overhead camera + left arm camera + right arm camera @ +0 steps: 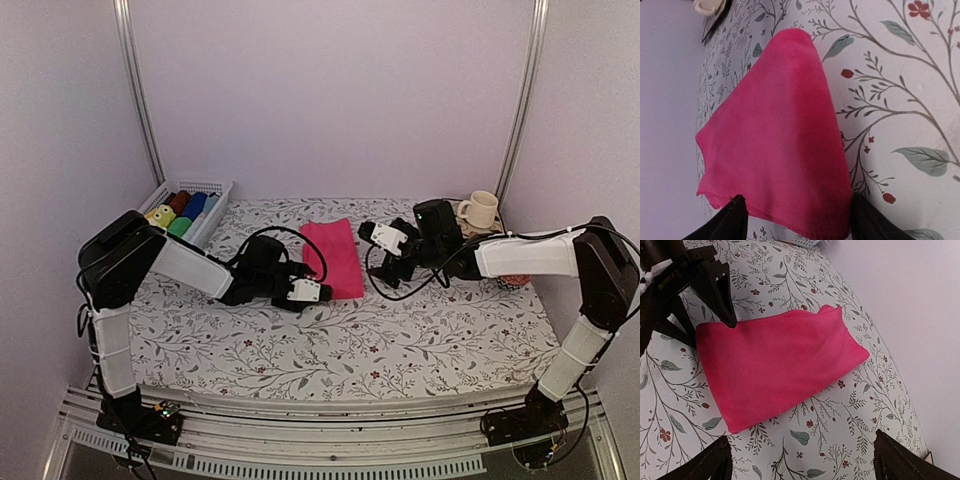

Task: Roll the towels
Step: Roll the towel at the center of the board.

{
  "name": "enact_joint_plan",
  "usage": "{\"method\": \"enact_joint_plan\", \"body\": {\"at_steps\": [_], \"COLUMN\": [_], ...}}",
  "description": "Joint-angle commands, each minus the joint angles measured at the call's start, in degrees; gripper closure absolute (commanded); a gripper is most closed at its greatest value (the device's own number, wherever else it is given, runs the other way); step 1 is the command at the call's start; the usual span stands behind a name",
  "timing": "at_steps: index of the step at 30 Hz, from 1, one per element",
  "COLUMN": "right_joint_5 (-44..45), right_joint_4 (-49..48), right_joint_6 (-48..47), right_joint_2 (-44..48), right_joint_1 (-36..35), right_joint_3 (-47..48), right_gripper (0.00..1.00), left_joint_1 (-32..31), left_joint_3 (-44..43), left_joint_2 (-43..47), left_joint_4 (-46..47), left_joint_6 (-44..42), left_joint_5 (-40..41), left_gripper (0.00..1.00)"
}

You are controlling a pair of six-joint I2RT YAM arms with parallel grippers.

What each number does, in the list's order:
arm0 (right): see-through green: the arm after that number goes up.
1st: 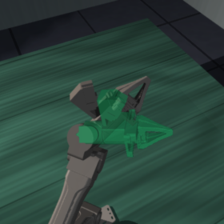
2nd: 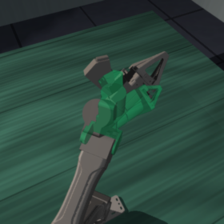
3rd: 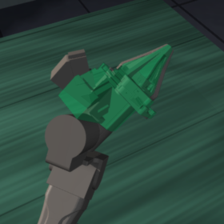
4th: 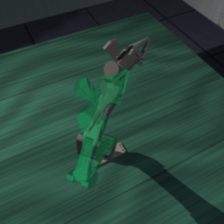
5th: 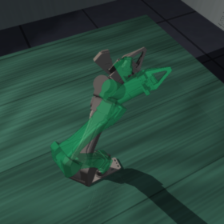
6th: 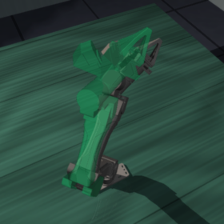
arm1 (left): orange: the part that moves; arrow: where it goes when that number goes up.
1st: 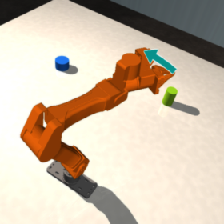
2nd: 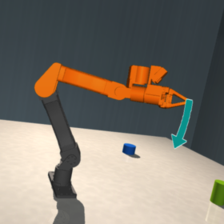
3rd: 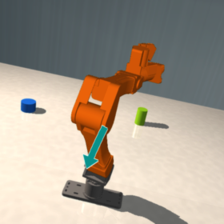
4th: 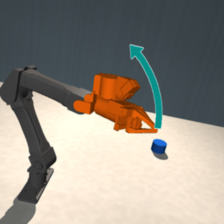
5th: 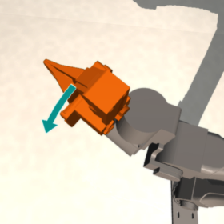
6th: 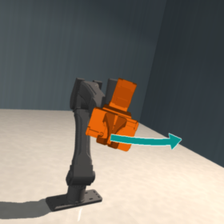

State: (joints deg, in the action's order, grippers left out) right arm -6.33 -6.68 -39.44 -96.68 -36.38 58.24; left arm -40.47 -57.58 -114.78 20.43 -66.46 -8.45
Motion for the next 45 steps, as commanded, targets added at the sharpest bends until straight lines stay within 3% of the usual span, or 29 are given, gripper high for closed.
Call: {"method": "enact_joint_plan", "body": {"at_steps": [1,8,12,13,14,25,32,45], "right_joint_5": [-0.2,-0.3,-1.8,-3.0,-4.2,-14.5,-15.0,-2.1], "right_joint_4": [0.9,0.3,-1.2,-1.4,-1.8,-1.5,-1.9,-13.5], "right_joint_6": [1.2,-0.3,-3.5,-4.5,-6.2,-25.1,-25.6,-21.8], "right_joint_2": [2.2,2.3,1.7,1.5,1.5,-2.3,-6.7,-13.1], "right_joint_1": [-0.8,-0.8,-0.8,-0.8,-0.9,-2.6,-6.7,-10.1], "right_joint_3": [-1.4,-2.5,-3.6,-4.0,-4.6,-7.0,-6.6,-8.4], "right_gripper": [0.02,0.01,0.01,0.01,0.01,0.01,0.03,0.21], "left_joint_1": [-0.6,-0.7,-0.8,-0.7,-0.7,-1.6,-1.6,-1.5], "left_joint_3": [-0.9,-0.9,-0.8,-0.8,-0.7,2.1,3.9,6.3], "left_joint_2": [-2.3,-0.7,0.4,0.6,0.9,5.4,6.7,8.7], "left_joint_4": [-2.5,-8.8,-11.3,-11.9,-12.2,-15.7,-15.9,-15.5], "left_joint_6": [-0.9,-1.7,-0.8,-0.7,-0.4,3.1,4.3,4.8], "left_joint_5": [1.1,-1.9,-4.0,-4.5,-5.0,-11.3,-11.5,-12.1], "left_gripper": [0.36,0.69,0.83,0.95,1.0,1.0,1.0,1.0]}}
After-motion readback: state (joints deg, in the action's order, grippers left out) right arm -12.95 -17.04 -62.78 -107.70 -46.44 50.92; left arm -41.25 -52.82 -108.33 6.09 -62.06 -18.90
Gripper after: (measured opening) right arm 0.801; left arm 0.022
